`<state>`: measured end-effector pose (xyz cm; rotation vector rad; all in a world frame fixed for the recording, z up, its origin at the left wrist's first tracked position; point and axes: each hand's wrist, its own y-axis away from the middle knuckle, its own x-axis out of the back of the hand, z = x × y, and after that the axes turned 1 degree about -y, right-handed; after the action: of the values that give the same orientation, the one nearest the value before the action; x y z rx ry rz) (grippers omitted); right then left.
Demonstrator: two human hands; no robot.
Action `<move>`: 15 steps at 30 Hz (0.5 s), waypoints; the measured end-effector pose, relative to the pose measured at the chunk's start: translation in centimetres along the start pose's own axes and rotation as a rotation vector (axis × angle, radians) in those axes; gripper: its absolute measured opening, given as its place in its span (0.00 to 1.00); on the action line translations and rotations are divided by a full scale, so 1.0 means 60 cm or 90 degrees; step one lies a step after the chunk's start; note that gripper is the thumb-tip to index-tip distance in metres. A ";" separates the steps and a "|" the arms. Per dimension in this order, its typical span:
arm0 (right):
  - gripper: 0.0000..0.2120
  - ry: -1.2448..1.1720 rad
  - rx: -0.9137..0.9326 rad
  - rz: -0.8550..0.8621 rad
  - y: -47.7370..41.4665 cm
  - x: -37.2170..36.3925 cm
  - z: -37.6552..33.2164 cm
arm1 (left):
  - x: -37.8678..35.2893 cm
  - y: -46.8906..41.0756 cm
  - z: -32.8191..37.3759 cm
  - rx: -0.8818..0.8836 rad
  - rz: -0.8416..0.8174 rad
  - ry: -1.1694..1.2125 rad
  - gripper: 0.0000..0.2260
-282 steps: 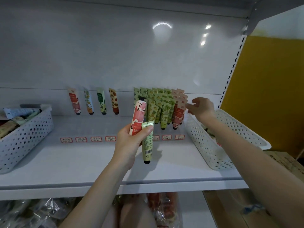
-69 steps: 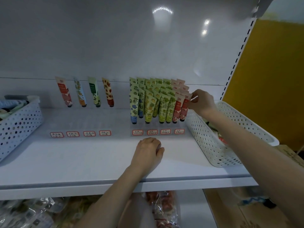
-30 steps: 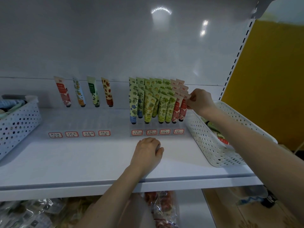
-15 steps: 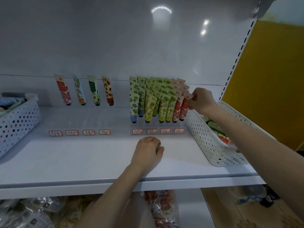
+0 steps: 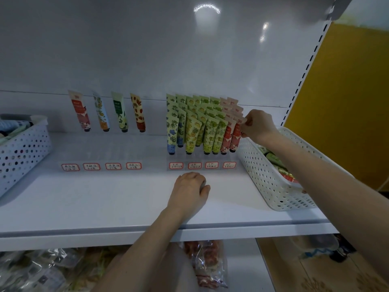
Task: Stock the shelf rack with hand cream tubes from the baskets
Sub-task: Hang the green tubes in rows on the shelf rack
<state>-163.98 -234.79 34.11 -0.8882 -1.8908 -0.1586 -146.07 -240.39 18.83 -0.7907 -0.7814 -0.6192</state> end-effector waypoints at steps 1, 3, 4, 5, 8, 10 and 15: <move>0.08 -0.005 0.001 0.000 0.001 -0.001 0.000 | 0.000 0.000 0.000 0.000 -0.001 0.001 0.11; 0.07 -0.012 0.000 0.004 0.001 -0.003 0.002 | 0.001 -0.001 0.000 0.003 -0.003 0.001 0.11; 0.05 -0.011 -0.002 0.007 0.000 -0.003 0.004 | 0.001 -0.001 0.000 0.005 -0.004 0.000 0.11; 0.04 -0.010 -0.002 0.011 0.000 -0.004 0.004 | 0.001 -0.001 0.000 0.005 -0.003 -0.002 0.11; 0.05 -0.008 -0.002 0.011 0.000 -0.006 0.006 | 0.002 0.000 0.001 0.005 -0.005 -0.005 0.11; 0.07 -0.002 -0.003 0.011 0.003 -0.007 0.007 | 0.002 0.000 0.001 0.005 -0.005 -0.004 0.11; 0.08 0.016 -0.011 -0.019 0.003 -0.011 0.006 | 0.001 -0.001 0.000 0.006 -0.007 0.001 0.11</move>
<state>-163.98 -234.81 33.32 -0.8653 -1.8826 -0.2038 -146.10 -240.44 18.89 -0.7779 -0.7869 -0.6262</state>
